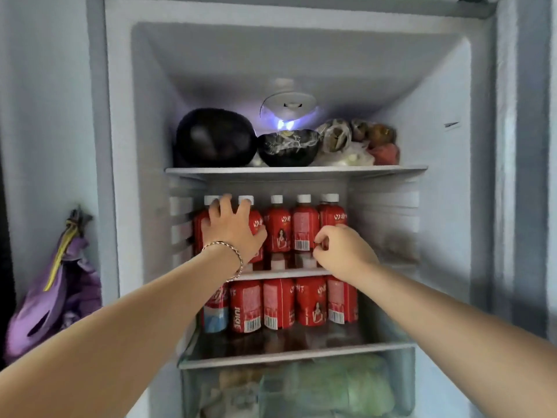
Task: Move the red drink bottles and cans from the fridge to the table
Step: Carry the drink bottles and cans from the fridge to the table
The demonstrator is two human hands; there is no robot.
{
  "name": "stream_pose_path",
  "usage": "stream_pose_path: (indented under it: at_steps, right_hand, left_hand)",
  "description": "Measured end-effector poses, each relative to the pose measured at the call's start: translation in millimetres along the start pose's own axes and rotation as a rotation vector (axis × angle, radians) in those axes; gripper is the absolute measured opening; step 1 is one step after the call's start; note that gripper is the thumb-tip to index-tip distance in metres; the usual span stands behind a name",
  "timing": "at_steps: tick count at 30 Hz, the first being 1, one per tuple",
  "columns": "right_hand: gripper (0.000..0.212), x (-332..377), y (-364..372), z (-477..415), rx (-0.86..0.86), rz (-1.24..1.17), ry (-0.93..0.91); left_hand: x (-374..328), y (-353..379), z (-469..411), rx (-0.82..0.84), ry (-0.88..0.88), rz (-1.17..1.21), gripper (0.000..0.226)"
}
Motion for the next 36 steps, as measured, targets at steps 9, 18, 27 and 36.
stream_pose_path:
  at_steps: [9, 18, 27, 36]
  right_hand:
    - [0.060, -57.2, 42.1, -130.2, -0.062, 0.151, 0.035]
    - [0.039, -66.3, 45.7, -185.1, -0.166, 0.192, -0.073]
    - [0.029, -29.9, 18.4, -155.1, -0.285, 0.376, -0.299]
    - [0.030, 5.4, 42.2, -121.0, -0.208, 0.569, -0.497]
  left_hand:
    - [31.2, 56.1, -87.9, 0.112, -0.293, -0.105, 0.076]
    - [-4.4, 50.7, -104.1, 0.159, 0.140, -0.199, 0.052]
    - [-41.5, 41.7, -92.2, 0.165, 0.353, -0.217, 0.030]
    - [-42.4, 16.6, -79.1, 0.090, 0.273, -0.150, 0.031]
Point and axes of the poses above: each hand's wrist, its own z-axis away from the middle knuckle, its own y-axis out of the palm, x = y × z, the point moved 10 cm from there along -z, towards the middle knuckle, and after that the axes turned 10 degrees about -x, right-handed, at the moved point
